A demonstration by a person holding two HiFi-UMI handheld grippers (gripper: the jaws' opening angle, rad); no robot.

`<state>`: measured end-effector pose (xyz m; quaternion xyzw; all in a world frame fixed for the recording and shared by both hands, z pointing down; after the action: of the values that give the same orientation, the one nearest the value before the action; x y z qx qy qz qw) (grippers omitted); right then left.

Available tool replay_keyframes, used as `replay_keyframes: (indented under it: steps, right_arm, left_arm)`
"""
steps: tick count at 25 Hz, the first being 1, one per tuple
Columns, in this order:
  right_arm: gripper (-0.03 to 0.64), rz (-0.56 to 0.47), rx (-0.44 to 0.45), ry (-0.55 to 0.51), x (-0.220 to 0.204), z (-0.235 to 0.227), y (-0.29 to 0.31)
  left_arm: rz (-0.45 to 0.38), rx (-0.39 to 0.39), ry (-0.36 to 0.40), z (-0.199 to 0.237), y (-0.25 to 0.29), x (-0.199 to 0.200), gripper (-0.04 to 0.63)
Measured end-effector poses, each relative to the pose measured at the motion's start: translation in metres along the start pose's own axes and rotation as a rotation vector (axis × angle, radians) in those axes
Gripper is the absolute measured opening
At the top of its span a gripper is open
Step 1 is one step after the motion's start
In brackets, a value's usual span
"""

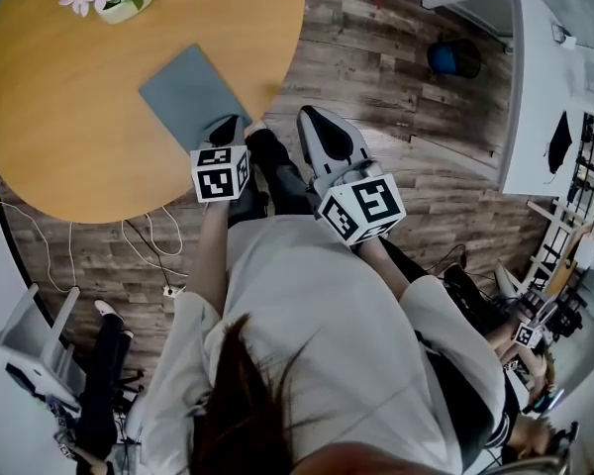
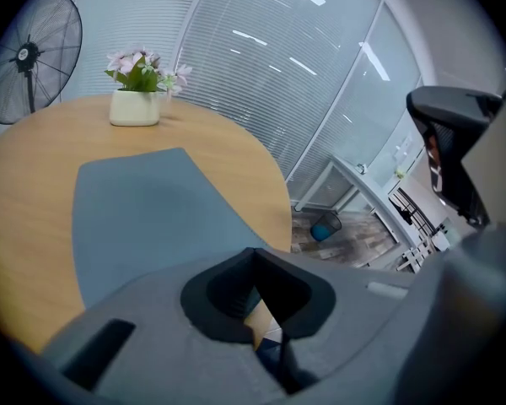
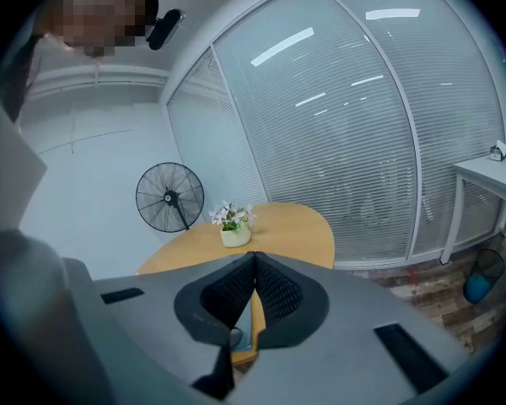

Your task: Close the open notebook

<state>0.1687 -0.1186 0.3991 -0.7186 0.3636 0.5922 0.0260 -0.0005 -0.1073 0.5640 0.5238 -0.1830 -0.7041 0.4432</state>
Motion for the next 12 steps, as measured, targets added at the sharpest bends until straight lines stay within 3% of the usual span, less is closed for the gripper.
replay_keyframes:
  steps: [12]
  right_arm:
    - [0.003, -0.007, 0.002, -0.017, 0.0021, 0.0012, -0.0059]
  left_arm:
    - [-0.001, 0.001, -0.004, -0.002, -0.0021, -0.0012, 0.017]
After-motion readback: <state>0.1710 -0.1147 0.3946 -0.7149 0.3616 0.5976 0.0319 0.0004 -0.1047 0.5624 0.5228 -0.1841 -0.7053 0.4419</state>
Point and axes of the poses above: the fingertips, and each gripper's own axes: y forward along the fingers, z to its left, x out of its top, the point moved 8 cm from there along -y, backward along the fingers, and after that the axes turned 1 degree about -x, right-handed, at the moved point
